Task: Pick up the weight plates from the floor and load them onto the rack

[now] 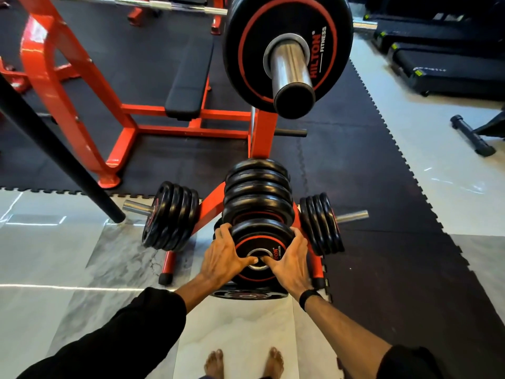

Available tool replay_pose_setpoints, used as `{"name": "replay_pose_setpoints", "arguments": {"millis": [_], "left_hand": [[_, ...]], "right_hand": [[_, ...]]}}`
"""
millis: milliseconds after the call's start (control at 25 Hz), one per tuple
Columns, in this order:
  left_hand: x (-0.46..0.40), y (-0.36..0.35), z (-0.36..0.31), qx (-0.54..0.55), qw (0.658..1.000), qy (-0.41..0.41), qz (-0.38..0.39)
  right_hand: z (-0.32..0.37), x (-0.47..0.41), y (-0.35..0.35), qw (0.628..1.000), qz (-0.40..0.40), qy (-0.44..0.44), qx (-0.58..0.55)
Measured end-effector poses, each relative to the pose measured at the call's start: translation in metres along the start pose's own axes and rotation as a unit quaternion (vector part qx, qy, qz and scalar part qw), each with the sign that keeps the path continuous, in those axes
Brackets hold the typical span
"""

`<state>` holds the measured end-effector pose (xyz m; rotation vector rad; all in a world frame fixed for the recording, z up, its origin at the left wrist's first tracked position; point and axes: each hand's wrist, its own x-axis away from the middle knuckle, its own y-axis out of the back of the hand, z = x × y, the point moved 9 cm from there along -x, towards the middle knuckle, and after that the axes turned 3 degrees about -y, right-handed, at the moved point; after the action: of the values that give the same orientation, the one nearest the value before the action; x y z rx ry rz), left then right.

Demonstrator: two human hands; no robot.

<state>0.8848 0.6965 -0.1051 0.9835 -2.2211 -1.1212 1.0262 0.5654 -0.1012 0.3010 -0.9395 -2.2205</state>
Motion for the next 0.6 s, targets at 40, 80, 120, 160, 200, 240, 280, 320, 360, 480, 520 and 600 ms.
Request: {"name": "replay_pose_setpoints", "arguments": {"millis": [40, 80, 120, 160, 200, 240, 280, 320, 360, 480, 520, 600], "left_hand": [[0.001, -0.002, 0.001, 0.001, 1.000, -0.004, 0.005], [0.001, -0.004, 0.002, 0.006, 1.000, -0.013, 0.008], [0.001, -0.007, 0.004, 0.015, 1.000, -0.022, 0.010], [0.002, -0.010, 0.005, 0.025, 0.999, -0.031, 0.011], [0.003, -0.012, 0.007, 0.031, 0.999, -0.034, 0.011], [0.003, -0.014, 0.010, 0.035, 0.999, -0.035, 0.008], [0.005, -0.015, 0.011, 0.034, 0.999, -0.037, 0.002], [0.007, -0.015, 0.011, 0.033, 0.998, -0.046, -0.007], [0.009, -0.016, 0.010, 0.034, 0.998, -0.058, -0.016], [0.009, -0.017, 0.011, 0.043, 0.995, -0.086, -0.025], [0.006, -0.016, 0.011, 0.039, 0.995, -0.088, -0.024], [0.002, -0.016, 0.010, 0.040, 0.994, -0.095, -0.031]], "right_hand": [[0.001, 0.002, 0.000, 1.000, -0.004, 0.004, 0.002], [0.001, 0.003, 0.000, 1.000, -0.012, 0.010, 0.003], [0.000, 0.004, -0.001, 1.000, -0.020, 0.014, 0.003], [-0.001, 0.005, -0.001, 0.999, -0.029, 0.018, 0.002], [0.000, 0.007, -0.002, 0.999, -0.038, 0.023, 0.000], [-0.001, 0.007, -0.002, 0.999, -0.045, 0.028, -0.005], [-0.001, 0.008, -0.003, 0.998, -0.051, 0.031, -0.010], [-0.002, 0.009, -0.003, 0.998, -0.056, 0.034, -0.017], [-0.004, 0.010, -0.004, 0.997, -0.056, 0.038, -0.028], [-0.012, 0.010, -0.009, 0.996, -0.049, 0.046, -0.066], [-0.013, 0.008, -0.009, 0.995, -0.049, 0.045, -0.071], [-0.016, 0.004, -0.011, 0.996, -0.052, 0.040, -0.065]]}}
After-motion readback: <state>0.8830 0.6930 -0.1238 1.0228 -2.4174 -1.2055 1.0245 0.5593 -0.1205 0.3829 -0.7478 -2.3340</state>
